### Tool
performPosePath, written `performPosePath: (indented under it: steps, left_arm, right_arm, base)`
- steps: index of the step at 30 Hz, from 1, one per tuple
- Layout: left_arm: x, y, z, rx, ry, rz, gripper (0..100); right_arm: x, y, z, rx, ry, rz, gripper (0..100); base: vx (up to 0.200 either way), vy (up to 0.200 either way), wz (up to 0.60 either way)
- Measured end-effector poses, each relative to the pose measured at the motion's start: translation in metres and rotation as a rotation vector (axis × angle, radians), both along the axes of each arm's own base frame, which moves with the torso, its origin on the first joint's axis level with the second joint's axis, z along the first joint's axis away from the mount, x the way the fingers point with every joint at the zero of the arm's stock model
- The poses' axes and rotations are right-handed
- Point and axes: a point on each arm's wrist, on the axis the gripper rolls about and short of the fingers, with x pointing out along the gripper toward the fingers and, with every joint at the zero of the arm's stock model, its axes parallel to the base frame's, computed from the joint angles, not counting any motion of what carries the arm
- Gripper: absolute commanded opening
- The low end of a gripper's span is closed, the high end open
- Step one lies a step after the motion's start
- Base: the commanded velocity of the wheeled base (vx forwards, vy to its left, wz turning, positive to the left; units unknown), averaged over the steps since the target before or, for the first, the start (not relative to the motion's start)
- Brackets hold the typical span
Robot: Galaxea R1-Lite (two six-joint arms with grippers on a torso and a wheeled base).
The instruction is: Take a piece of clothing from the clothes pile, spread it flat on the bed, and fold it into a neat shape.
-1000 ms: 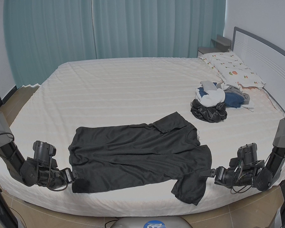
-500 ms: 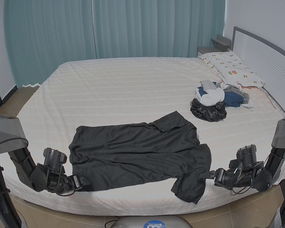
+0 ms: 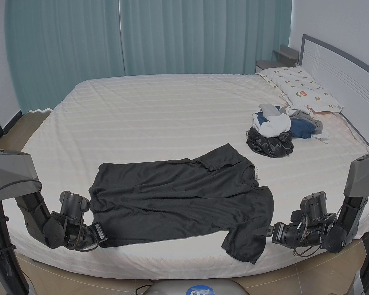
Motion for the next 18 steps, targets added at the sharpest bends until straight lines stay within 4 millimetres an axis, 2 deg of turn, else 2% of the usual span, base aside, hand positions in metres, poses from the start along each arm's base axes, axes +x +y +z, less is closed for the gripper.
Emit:
performPosePath:
  steps: [7, 8, 14, 18]
  left_arm:
    - [-0.001, 0.015, 0.013, -0.005, -0.024, 0.066, 0]
    - [-0.001, 0.016, 0.014, -0.005, -0.025, 0.069, 0]
    - [0.000, 0.018, 0.018, -0.004, -0.037, 0.072, 0]
    - [0.000, 0.019, 0.018, 0.004, -0.038, 0.066, 0]
  right_arm:
    - [-0.001, 0.011, -0.009, -0.021, -0.014, 0.027, 100]
    - [0.000, 0.012, -0.011, -0.029, -0.019, 0.021, 0]
    - [0.008, 0.016, -0.019, -0.066, -0.040, -0.010, 0]
    - [0.006, 0.014, -0.021, -0.110, -0.049, -0.026, 0]
  base:
    - [0.000, 0.000, 0.00]
    - [0.000, 0.000, 0.00]
    - [0.000, 0.000, 0.00]
    - [0.000, 0.000, 0.00]
